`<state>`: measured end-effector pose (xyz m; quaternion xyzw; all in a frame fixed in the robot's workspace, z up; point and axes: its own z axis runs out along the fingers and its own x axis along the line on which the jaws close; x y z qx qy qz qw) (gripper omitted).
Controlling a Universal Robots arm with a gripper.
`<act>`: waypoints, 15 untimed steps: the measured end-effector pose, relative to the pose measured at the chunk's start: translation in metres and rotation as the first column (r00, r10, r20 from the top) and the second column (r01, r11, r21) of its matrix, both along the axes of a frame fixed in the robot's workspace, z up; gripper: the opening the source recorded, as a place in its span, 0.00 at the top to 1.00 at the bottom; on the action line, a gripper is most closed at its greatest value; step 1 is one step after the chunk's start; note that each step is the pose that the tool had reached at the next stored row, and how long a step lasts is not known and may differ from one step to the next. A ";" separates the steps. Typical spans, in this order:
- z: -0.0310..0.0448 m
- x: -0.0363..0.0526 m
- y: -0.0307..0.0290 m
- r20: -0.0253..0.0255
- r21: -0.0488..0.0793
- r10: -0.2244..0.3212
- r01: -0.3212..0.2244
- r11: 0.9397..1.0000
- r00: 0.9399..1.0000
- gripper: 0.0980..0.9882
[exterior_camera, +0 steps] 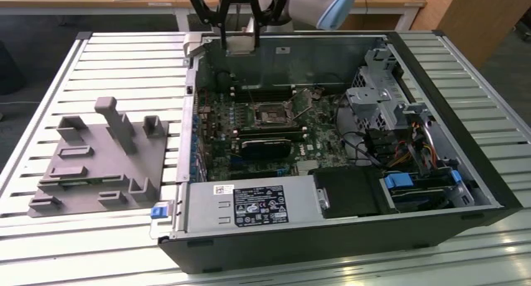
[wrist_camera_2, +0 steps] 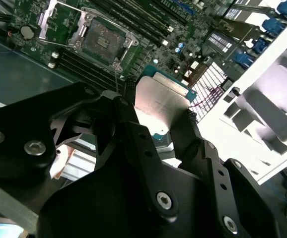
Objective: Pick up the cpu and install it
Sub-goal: 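Pick up the cpu and move it towards the insertion slot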
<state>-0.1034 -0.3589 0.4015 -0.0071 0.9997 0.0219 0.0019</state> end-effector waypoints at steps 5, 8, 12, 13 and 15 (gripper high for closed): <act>-0.0005 0.0076 0.0065 0.002 0.000 0.000 0.000 1.000 1.000 0.52; -0.0009 0.0141 0.0103 0.002 0.000 0.000 0.000 1.000 1.000 0.52; -0.0016 0.0248 0.0139 0.002 0.000 0.000 0.000 1.000 1.000 0.52; -0.0018 0.0274 0.0145 0.002 0.000 -0.001 0.001 1.000 1.000 0.52; -0.0023 0.0323 0.0154 0.002 0.000 -0.001 0.001 1.000 1.000 0.52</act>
